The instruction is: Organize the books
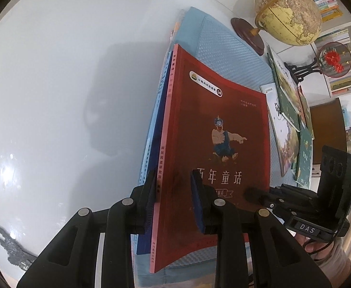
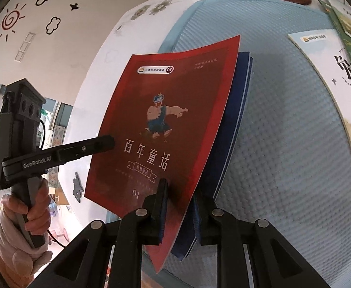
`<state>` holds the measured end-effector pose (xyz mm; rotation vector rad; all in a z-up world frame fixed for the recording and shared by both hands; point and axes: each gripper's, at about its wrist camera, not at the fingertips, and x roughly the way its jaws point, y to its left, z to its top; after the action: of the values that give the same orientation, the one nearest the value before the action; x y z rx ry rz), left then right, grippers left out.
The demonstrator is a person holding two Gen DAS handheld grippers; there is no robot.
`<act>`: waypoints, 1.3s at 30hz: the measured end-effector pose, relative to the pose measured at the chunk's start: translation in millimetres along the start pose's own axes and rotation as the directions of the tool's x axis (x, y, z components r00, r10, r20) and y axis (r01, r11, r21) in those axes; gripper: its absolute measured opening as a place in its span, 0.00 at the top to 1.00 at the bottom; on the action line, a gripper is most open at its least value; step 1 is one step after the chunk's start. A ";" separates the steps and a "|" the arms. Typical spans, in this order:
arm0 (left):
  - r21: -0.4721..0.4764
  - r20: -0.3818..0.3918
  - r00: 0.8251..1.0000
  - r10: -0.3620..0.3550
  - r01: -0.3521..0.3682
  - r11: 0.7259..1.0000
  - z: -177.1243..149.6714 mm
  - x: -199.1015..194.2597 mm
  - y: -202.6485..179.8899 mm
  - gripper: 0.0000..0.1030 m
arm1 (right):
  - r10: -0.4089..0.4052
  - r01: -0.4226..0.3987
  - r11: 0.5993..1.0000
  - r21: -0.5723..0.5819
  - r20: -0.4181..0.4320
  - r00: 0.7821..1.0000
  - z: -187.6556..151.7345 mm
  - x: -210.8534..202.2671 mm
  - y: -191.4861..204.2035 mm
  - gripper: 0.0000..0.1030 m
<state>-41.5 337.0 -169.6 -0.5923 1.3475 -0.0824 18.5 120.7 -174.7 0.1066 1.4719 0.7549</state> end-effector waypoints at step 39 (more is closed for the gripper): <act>0.137 -0.029 0.957 0.290 -0.284 0.949 2.2 12.9 -25.4 0.59 | 0.007 -0.007 0.998 0.067 0.002 1.000 -10.8 8.4 6.4 0.58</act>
<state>-29.3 311.1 -169.6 -0.2797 1.4505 0.0515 5.4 125.9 -180.1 0.1641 1.4962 0.7110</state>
